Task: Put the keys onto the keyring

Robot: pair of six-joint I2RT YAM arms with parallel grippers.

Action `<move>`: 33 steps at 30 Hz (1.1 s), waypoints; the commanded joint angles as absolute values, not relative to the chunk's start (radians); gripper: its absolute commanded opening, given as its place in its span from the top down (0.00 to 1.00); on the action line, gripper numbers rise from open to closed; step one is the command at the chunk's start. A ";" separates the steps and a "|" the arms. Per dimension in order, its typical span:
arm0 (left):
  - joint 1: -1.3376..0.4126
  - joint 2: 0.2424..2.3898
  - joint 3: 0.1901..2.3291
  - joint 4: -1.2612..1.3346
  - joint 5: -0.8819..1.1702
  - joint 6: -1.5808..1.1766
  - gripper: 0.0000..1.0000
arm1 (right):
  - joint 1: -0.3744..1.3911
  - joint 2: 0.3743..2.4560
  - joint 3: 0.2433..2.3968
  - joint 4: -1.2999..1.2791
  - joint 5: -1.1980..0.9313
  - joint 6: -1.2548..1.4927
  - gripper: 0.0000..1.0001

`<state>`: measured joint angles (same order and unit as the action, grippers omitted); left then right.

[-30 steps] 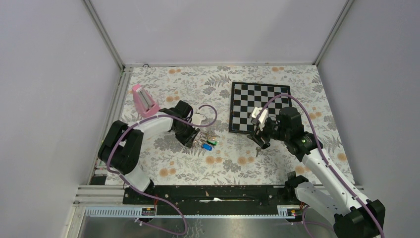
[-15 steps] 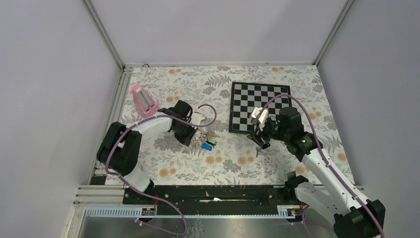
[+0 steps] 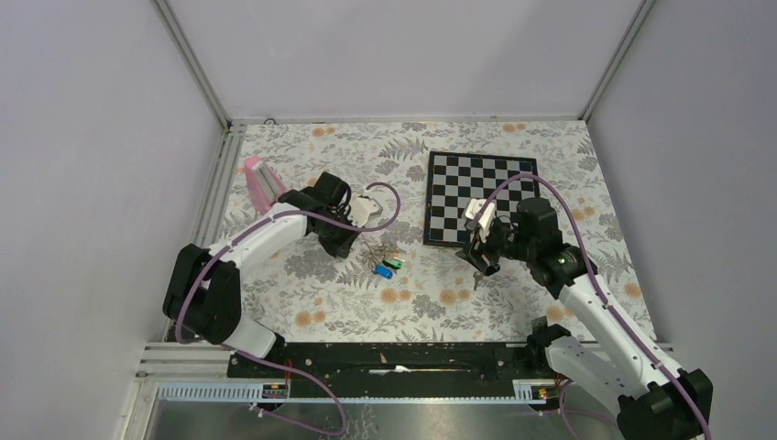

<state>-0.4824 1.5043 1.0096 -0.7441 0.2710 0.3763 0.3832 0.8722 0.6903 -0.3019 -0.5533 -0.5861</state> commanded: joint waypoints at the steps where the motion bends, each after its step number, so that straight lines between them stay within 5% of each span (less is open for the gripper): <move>1: -0.487 1.437 1.125 -0.809 0.402 0.476 1.00 | 0.376 0.862 0.719 -0.278 -0.650 -0.561 0.32; 10: -0.538 1.413 1.326 -0.892 0.651 0.596 1.00 | 0.376 0.936 0.828 -0.251 -0.872 -0.466 0.31; 17: -0.602 1.438 1.453 -0.891 0.792 0.576 1.00 | 0.375 1.047 0.856 0.008 -1.065 -0.216 0.31; 33: -0.793 1.418 1.453 -0.707 0.526 0.441 1.00 | 0.376 1.157 0.741 0.512 -1.144 0.246 0.29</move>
